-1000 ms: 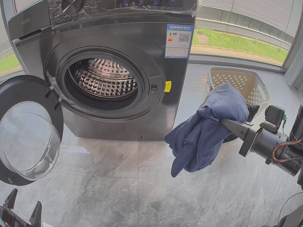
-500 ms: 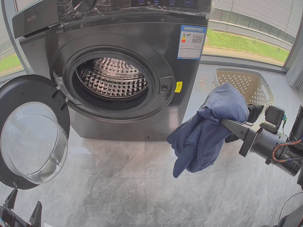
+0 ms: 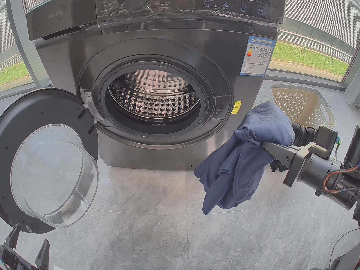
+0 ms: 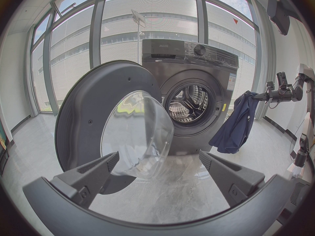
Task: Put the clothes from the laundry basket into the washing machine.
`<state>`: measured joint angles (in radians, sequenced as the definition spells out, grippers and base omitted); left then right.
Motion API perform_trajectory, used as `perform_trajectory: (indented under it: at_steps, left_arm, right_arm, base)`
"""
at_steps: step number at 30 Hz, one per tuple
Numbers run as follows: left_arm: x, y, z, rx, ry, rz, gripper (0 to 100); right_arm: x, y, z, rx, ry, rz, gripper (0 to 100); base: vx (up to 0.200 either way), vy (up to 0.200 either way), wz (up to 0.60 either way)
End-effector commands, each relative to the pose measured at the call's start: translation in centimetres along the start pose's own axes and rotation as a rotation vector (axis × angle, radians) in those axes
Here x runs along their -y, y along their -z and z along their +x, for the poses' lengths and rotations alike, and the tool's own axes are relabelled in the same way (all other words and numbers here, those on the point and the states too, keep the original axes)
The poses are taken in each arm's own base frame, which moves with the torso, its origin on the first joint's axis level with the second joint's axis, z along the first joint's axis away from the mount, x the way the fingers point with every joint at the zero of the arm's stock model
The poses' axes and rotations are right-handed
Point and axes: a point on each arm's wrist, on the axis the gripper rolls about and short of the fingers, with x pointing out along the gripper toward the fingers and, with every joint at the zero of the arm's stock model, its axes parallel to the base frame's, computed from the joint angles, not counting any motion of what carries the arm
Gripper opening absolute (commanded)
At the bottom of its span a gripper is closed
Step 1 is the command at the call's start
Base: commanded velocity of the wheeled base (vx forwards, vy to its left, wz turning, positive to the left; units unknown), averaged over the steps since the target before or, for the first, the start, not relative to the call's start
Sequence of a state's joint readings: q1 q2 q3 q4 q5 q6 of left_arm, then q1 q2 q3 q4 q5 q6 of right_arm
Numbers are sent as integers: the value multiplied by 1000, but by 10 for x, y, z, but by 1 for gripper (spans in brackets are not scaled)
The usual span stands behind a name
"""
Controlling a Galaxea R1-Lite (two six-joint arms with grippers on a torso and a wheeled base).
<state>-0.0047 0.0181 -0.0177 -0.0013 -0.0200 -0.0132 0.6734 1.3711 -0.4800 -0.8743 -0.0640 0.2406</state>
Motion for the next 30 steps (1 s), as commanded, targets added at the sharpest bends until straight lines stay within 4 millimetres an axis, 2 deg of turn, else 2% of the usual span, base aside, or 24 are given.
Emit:
perform_trajectory:
  at_steps: [1, 19, 30]
  left_arm:
    - [0, 5, 0, -1, 0, -1, 100]
    - [0, 5, 0, -1, 3, -1, 100]
    - [0, 5, 0, -1, 0, -1, 100]
  right_arm:
    - [0, 0, 0, -1, 1, 0, 0]
    - [1, 0, 0, 0, 5, 0, 0]
    - [1, 0, 1, -1, 7, 0, 0]
  base:
    - [0, 0, 0]
    - [0, 0, 0]
    - [0, 200, 0]
